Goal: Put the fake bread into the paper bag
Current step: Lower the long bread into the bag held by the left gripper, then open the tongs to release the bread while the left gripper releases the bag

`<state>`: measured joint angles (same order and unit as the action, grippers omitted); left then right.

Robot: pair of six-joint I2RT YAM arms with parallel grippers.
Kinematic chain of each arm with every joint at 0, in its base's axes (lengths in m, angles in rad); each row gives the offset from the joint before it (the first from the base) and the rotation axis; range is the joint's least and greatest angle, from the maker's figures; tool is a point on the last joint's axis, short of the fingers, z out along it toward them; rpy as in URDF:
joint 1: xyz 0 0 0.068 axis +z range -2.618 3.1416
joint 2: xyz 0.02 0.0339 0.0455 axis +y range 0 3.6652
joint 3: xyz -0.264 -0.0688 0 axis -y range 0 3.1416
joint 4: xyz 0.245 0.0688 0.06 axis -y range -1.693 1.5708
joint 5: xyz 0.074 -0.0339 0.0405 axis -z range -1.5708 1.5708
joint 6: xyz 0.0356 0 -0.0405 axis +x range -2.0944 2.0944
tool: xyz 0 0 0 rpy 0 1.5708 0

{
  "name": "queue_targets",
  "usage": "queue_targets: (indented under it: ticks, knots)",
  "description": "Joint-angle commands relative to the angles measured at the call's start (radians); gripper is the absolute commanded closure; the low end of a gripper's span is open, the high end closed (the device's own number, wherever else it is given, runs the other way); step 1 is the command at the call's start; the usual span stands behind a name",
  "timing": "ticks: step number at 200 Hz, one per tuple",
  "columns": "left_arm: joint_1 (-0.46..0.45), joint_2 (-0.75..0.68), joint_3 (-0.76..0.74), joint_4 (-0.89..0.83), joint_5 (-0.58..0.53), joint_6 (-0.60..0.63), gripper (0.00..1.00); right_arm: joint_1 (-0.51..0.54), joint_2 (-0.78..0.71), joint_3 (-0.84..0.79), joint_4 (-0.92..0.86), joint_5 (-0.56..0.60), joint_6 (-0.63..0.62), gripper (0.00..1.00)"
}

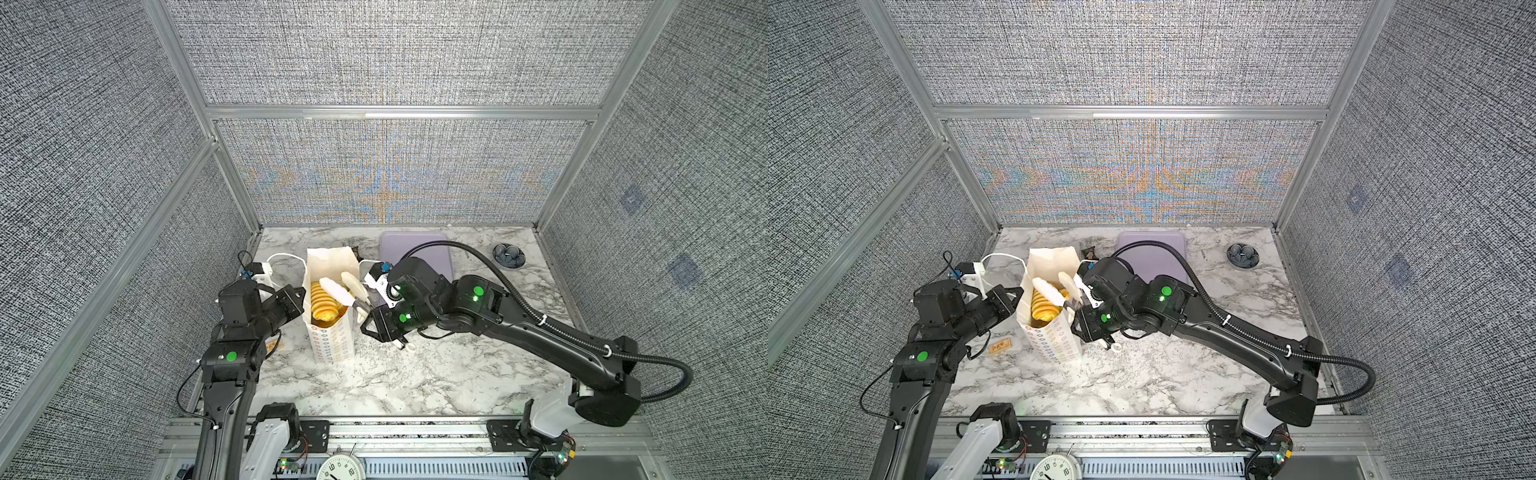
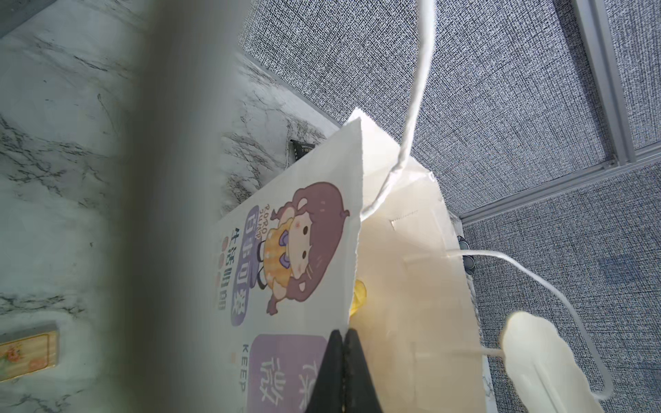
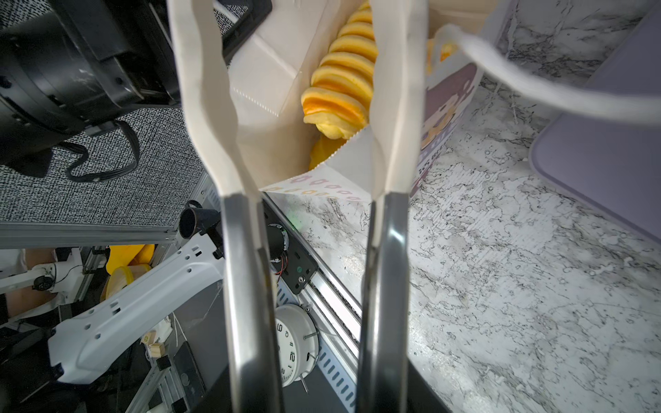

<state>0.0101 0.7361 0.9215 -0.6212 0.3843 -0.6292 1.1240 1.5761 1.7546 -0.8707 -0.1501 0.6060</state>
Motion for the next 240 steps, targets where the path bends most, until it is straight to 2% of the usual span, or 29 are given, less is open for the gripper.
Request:
queue_targets:
  ticks: [1,49,62,113,129,158,164,240]
  knots:
    - [0.002,0.0,0.006,0.02,0.004,0.006,1.0,0.0,-0.004,0.012,0.016,0.008,-0.006,0.54]
    - [0.001,-0.003,0.013,0.007,-0.002,0.011,1.0,0.001,-0.007,0.021,0.021,0.007,-0.012,0.55]
    - [0.001,-0.006,0.014,0.001,-0.005,0.013,0.97,0.0,-0.007,0.025,0.021,0.007,-0.016,0.54]
    - [0.001,-0.015,0.03,-0.027,-0.024,0.021,0.38,-0.001,-0.005,0.043,0.015,0.008,-0.03,0.55]
    - [0.002,-0.018,0.04,-0.043,-0.038,0.027,0.26,-0.001,-0.007,0.045,0.013,0.012,-0.034,0.54]
    - [0.002,-0.019,0.064,-0.083,-0.069,0.038,0.09,-0.004,-0.014,0.042,0.012,0.016,-0.039,0.54]
    - [0.002,-0.02,0.068,-0.091,-0.076,0.041,0.02,-0.004,-0.015,0.041,0.012,0.017,-0.04,0.54]
    - [0.001,-0.041,0.14,-0.173,-0.103,0.081,0.02,-0.03,-0.058,0.016,0.009,0.03,-0.056,0.55]
